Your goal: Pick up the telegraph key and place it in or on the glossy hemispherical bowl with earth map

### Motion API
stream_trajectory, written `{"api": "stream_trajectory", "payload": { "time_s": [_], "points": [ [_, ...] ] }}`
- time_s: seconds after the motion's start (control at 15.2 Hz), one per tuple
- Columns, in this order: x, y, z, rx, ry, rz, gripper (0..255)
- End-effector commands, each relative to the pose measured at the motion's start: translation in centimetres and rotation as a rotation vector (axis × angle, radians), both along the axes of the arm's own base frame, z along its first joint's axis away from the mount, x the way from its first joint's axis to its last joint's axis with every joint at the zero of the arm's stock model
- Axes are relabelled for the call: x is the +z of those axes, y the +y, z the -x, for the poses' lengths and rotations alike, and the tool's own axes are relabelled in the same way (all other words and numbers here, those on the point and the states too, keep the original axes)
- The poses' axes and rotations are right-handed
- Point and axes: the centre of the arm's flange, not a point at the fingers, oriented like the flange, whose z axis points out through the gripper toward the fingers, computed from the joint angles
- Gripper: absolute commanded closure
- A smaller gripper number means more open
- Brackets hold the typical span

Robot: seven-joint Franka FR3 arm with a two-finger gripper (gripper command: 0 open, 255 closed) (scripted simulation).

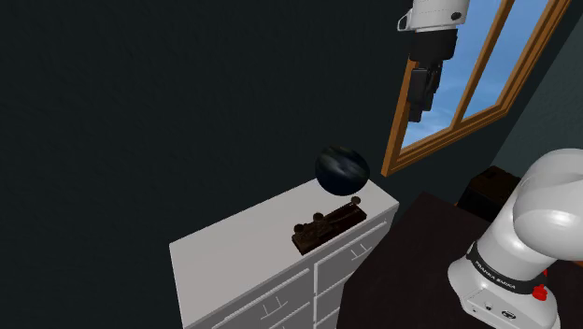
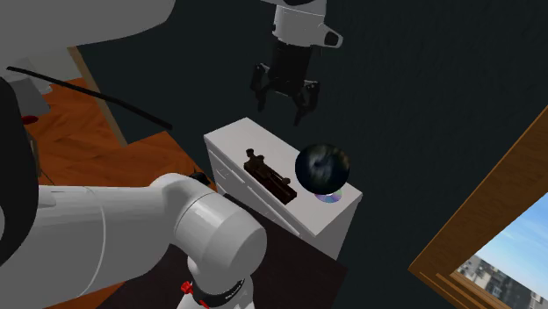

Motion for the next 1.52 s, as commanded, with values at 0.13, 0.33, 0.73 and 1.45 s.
{"api": "stream_trajectory", "payload": {
  "time_s": [0.13,0.33,0.73,1.45],
  "points": [
    [-2.3,0.7,-1.0,0.078,-0.014,-0.001,0],
    [-5.7,1.8,-2.6,0.195,-0.036,-0.002,0],
    [-12.5,4.6,-5.4,0.429,-0.079,-0.005,0],
    [-24.5,11.4,-9.3,0.858,-0.158,-0.01,0]
  ]
}}
